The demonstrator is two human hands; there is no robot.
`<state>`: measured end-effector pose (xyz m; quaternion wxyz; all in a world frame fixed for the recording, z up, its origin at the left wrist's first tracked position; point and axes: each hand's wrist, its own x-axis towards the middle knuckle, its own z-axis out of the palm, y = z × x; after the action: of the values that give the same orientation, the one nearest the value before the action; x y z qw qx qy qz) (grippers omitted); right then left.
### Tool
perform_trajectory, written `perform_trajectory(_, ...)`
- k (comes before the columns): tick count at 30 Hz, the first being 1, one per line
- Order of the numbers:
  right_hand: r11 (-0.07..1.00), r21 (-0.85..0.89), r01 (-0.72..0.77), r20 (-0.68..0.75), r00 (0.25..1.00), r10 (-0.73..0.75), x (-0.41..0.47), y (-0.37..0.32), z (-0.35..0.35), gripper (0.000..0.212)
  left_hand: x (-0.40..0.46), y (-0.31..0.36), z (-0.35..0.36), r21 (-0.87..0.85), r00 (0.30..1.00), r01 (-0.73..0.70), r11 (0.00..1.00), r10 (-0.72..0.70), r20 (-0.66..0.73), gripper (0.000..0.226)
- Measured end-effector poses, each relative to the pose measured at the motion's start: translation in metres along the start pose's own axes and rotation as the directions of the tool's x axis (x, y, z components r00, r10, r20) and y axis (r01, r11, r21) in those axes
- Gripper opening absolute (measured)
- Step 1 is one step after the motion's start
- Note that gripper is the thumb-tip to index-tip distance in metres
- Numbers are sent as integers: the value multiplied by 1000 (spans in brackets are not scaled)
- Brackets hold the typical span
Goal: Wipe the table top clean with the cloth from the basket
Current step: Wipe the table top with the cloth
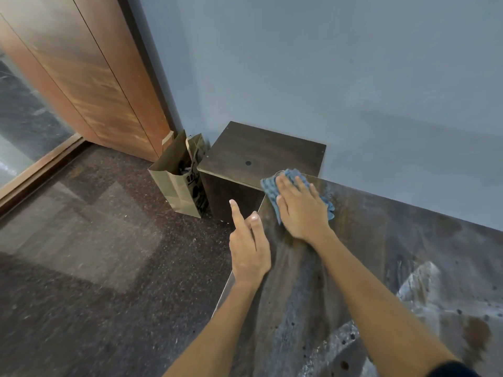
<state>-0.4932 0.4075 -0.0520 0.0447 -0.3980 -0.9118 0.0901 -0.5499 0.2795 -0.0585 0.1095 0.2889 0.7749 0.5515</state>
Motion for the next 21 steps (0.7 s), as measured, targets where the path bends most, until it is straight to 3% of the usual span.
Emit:
perform_trajectory(2,991,8,-134,5,991,134,16,-8,0,52,-1,1,0,-2,1000,-8,1000,8,9,62)
perform_trajectory(4,987,26,-159,2,987,159,22,-17,1,53,0,1,0,4,1000,-17,1000,17,4,57)
perform_trajectory(9,981,32,194,2,981,-194,-38,-12,6,50,-1,-2,0,-14,999,-44,999,44,-32,62)
perform_trajectory(11,974,43,221,24,975,-222,-61,1,4,50,0,-4,2,-19,998,-45,999,44,-42,63)
perform_trajectory(13,992,5,125,10,992,-125,-60,20,0,51,1,-3,3,-30,999,-8,1000,6,-51,56)
perform_trajectory(17,978,-13,-208,-46,977,207,-21,35,-11,52,0,-3,4,-16,998,19,1000,-20,-67,50)
perform_trajectory(19,970,2,-243,-24,970,243,-6,28,-10,52,1,-4,4,-15,998,10,1000,-11,-67,51)
perform_trajectory(21,986,8,-166,-20,986,166,-2,18,-9,52,2,-5,4,-20,998,-10,1000,8,-67,55)
